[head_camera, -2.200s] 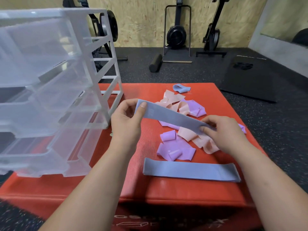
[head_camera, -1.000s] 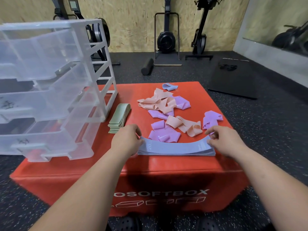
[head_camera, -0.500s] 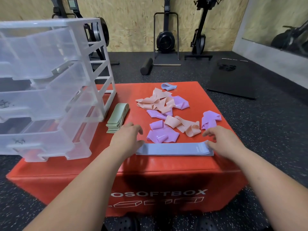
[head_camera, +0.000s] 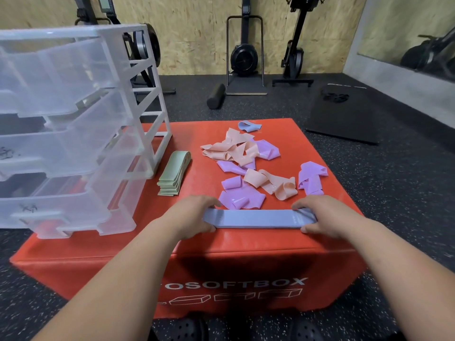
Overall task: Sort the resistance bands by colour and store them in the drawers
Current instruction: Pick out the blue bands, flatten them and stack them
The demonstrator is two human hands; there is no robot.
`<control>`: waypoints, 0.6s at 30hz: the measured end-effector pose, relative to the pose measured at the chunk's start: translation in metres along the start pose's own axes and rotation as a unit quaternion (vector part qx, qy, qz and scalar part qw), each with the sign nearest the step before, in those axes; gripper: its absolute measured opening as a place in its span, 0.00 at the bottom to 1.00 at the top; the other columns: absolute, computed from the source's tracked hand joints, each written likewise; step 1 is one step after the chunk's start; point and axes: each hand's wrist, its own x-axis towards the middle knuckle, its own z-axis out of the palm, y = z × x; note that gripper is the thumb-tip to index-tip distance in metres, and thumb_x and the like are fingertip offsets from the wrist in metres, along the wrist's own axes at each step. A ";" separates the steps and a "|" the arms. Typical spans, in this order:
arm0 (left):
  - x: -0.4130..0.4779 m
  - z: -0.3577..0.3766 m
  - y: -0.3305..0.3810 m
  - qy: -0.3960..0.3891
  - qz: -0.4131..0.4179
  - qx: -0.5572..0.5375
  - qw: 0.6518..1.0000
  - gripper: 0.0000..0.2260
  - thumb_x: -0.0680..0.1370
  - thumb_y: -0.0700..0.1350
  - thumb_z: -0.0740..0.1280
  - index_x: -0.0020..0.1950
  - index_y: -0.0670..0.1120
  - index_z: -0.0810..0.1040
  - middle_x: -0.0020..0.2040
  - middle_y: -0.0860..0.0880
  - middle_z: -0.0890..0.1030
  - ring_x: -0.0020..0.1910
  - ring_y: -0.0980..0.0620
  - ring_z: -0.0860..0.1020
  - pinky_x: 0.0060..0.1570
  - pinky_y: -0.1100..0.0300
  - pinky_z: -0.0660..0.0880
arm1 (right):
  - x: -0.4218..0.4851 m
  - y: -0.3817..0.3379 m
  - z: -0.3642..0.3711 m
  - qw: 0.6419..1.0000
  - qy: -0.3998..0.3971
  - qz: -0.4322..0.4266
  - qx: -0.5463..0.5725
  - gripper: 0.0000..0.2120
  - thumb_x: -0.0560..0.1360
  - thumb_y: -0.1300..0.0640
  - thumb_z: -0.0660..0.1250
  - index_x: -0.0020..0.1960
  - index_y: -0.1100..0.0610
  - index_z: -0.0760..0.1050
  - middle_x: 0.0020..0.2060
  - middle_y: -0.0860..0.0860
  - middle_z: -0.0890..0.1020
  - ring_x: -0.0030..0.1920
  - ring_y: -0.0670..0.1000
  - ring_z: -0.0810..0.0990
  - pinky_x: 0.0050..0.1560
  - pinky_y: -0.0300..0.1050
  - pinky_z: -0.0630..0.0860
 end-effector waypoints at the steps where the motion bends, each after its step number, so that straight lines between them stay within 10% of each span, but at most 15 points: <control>1: 0.000 0.000 0.000 -0.002 0.002 0.000 1.000 0.34 0.68 0.57 0.80 0.72 0.61 0.75 0.63 0.59 0.81 0.61 0.52 0.78 0.61 0.51 0.77 | 0.001 0.001 0.001 1.000 -0.001 0.000 -0.001 0.32 0.70 0.44 0.79 0.71 0.39 0.73 0.68 0.41 0.79 0.66 0.50 0.78 0.66 0.49 0.74; 18: 0.012 -0.010 -0.001 0.049 0.017 -0.071 0.996 0.30 0.72 0.61 0.79 0.71 0.58 0.76 0.62 0.58 0.79 0.61 0.55 0.77 0.61 0.56 0.75 | 0.009 0.003 -0.015 0.995 0.035 -0.005 0.094 0.31 0.69 0.39 0.80 0.70 0.39 0.76 0.65 0.41 0.81 0.62 0.45 0.79 0.62 0.43 0.74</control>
